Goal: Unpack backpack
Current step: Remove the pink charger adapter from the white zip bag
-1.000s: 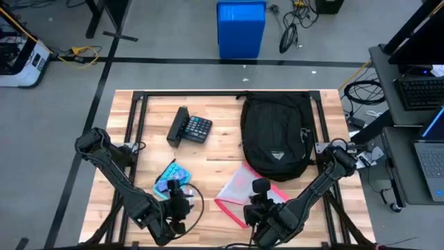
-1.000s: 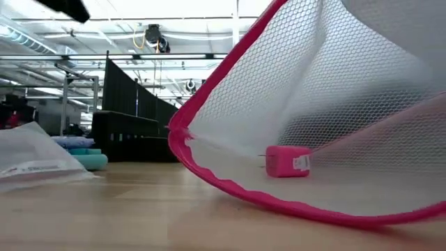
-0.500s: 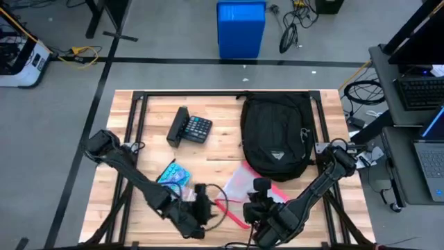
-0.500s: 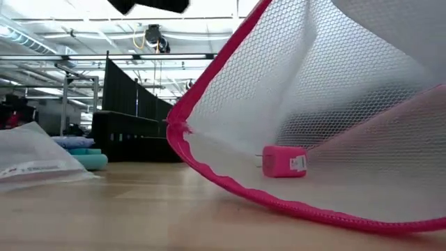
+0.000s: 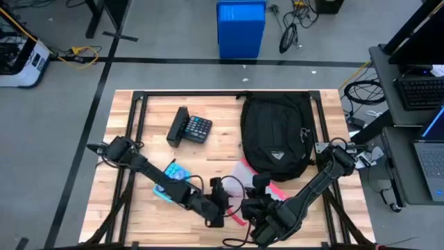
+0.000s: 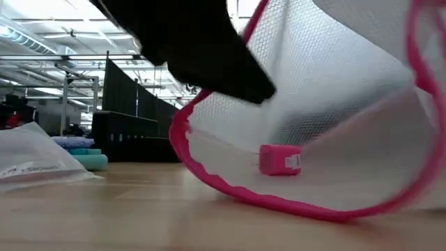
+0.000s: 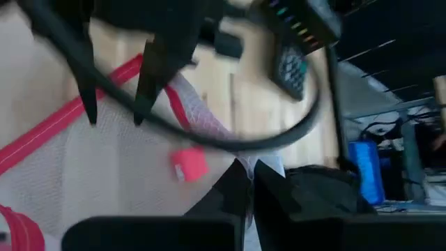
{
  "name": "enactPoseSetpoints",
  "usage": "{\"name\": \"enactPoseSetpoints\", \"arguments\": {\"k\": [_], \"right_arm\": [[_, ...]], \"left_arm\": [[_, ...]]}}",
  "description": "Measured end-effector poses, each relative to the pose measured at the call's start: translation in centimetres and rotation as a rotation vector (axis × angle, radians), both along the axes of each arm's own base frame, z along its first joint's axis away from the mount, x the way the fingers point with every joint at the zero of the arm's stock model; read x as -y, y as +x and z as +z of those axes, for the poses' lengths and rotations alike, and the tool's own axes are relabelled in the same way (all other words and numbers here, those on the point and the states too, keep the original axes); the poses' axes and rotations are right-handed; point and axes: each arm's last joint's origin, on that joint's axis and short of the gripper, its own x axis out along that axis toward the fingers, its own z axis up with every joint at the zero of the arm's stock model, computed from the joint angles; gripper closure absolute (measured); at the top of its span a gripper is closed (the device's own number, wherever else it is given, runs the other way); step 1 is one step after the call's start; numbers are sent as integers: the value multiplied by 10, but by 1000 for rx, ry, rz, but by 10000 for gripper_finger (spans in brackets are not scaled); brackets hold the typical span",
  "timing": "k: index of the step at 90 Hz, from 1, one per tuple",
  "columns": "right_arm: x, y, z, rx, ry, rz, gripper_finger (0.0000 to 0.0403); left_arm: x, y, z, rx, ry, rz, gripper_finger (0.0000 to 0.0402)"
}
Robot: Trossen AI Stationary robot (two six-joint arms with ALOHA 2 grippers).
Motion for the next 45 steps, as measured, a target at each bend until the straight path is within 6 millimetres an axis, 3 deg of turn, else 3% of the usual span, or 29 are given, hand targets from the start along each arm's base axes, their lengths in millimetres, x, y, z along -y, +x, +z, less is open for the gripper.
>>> {"name": "enactPoseSetpoints", "arguments": {"k": [24,45], "right_arm": [[-14,-1,3,1,-153,170,403],[-18,-2,4,14,-208,209,403]], "left_arm": [[-18,11,-26,-27,23,146,254],[-18,11,-27,-26,14,158,254]]}}
